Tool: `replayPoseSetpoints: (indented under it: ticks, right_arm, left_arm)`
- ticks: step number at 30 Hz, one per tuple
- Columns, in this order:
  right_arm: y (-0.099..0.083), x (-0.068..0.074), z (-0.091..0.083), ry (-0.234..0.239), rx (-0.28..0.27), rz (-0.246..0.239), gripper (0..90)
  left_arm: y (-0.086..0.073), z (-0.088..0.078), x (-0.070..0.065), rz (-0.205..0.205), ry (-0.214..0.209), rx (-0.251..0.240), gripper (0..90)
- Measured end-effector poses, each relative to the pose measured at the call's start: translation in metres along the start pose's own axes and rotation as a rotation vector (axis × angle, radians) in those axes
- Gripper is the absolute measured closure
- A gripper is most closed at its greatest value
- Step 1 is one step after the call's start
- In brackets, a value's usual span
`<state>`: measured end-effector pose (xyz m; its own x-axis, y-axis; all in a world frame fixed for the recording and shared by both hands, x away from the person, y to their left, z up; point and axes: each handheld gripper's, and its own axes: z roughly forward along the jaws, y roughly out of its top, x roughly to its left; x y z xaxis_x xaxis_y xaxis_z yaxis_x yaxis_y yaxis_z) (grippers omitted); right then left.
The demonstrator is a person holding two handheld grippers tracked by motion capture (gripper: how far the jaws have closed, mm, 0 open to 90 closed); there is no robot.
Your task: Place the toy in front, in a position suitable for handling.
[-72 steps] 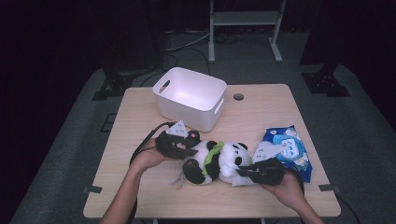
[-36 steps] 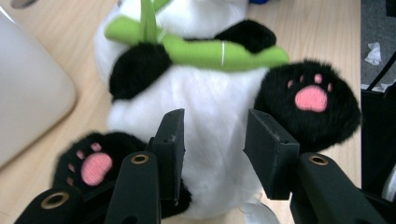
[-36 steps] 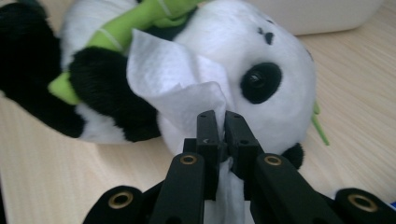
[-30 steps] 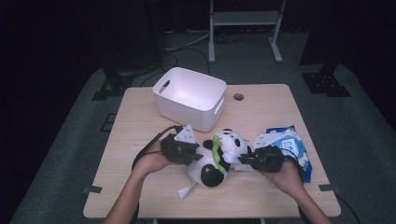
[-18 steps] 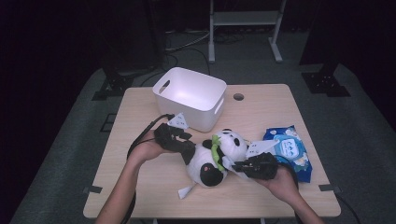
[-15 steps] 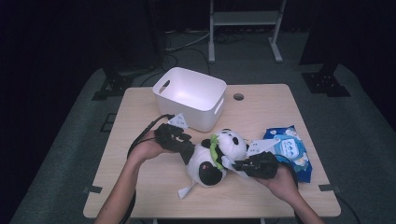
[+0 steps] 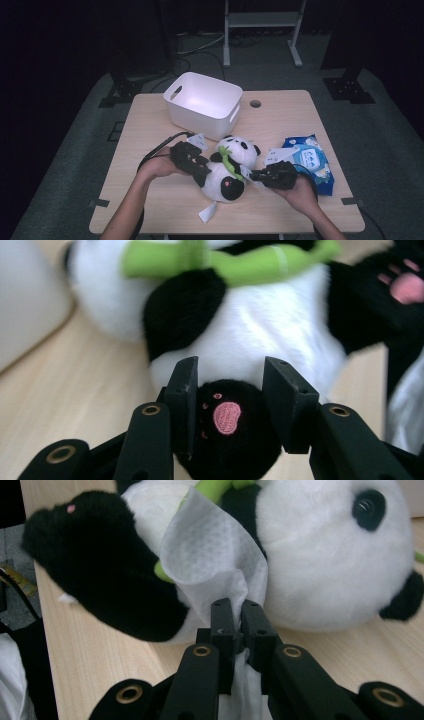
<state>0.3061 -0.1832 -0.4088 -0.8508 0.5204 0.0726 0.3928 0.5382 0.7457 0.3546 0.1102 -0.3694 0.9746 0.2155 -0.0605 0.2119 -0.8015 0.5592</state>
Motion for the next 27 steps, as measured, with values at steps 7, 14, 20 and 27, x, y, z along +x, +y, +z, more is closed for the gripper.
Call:
replayPoseSetpoints:
  ticks: [7, 14, 20, 27]
  right_arm:
    - [0.003, -0.005, 0.002, -0.006, -0.001, 0.011, 84.7]
    - [0.006, -0.007, 0.007, -0.004, -0.011, 0.021, 84.8]
    - [0.006, -0.008, 0.005, -0.008, -0.009, 0.020, 84.8]
    - [-0.004, -0.001, -0.008, 0.003, -0.014, 0.024, 84.7]
  left_arm:
    - [0.007, 0.007, -0.025, 0.063, -0.087, 0.017, 57.9]
    - [0.011, 0.014, -0.043, 0.101, -0.098, 0.013, 57.8]
    - [0.016, 0.017, -0.051, 0.116, -0.078, 0.002, 57.3]
    - [0.020, 0.020, -0.054, 0.106, -0.065, -0.028, 56.9]
